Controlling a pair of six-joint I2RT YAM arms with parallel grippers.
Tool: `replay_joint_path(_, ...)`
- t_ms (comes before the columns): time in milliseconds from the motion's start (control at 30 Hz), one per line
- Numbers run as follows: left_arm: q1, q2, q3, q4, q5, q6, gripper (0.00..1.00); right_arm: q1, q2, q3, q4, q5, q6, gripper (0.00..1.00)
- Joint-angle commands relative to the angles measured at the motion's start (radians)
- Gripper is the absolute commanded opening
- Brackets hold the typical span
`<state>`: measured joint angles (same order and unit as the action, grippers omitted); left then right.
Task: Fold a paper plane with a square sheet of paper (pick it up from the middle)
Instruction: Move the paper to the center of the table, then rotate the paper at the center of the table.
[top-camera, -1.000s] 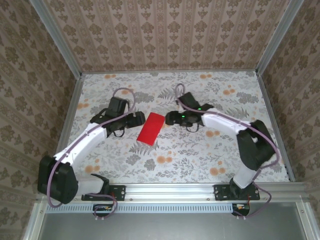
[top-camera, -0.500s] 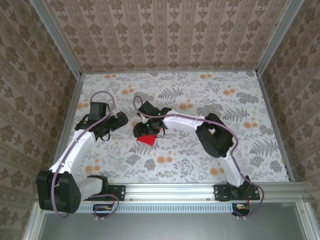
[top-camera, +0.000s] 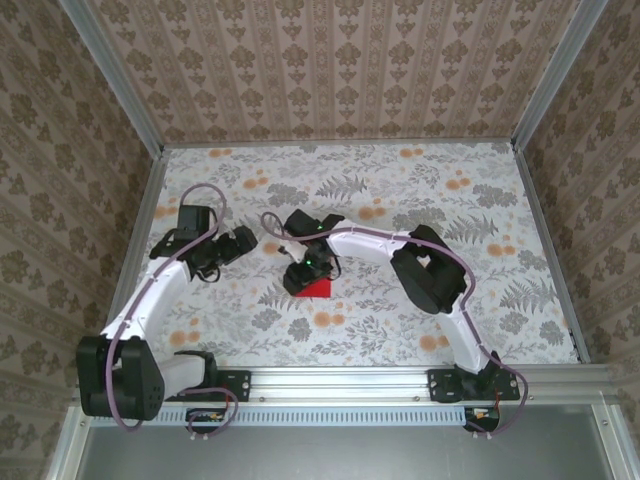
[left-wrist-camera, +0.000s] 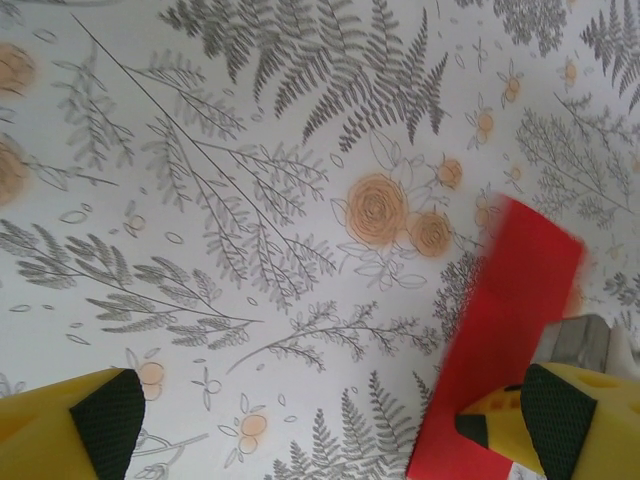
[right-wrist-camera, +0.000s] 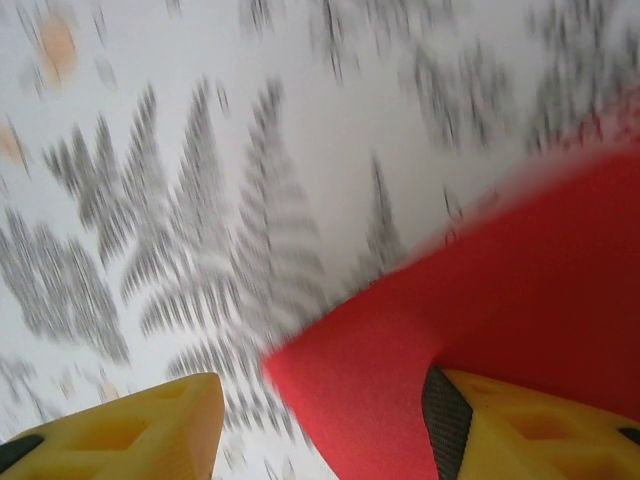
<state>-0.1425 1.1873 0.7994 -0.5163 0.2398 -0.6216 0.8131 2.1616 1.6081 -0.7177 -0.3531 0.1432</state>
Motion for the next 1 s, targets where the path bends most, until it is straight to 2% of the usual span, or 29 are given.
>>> replay_joint_path(0, -0.005, 0.025, -0.006, 0.042, 0.089, -0.001, 0.98, -0.031, -0.074, -0.083, -0.184, -0.026, -0.188, 0.59)
replay_joint_path(133, -0.048, 0.063, 0.015, 0.070, 0.121, -0.003, 0.91, -0.073, -0.180, -0.157, -0.123, -0.057, -0.143, 0.59)
replay_joint_path(267, -0.127, 0.111, 0.044, 0.122, 0.148, -0.010, 0.82, -0.131, -0.332, -0.265, 0.058, -0.074, 0.063, 0.60)
replay_joint_path(467, -0.276, 0.239, 0.123, 0.178, 0.158, -0.018, 0.73, -0.218, -0.464, -0.439, 0.170, 0.128, 0.391, 0.56)
replay_joint_path(567, -0.343, 0.315, 0.166, 0.188, 0.164, -0.029, 0.68, -0.254, -0.457, -0.487, 0.209, 0.167, 0.481, 0.51)
replay_joint_path(700, -0.411, 0.403, 0.196, 0.195, 0.175, -0.058, 0.65, -0.287, -0.414, -0.490, 0.259, 0.184, 0.548, 0.50)
replay_joint_path(967, -0.476, 0.487, 0.199, 0.223, 0.202, -0.109, 0.61, -0.311, -0.271, -0.396, 0.239, 0.190, 0.540, 0.48)
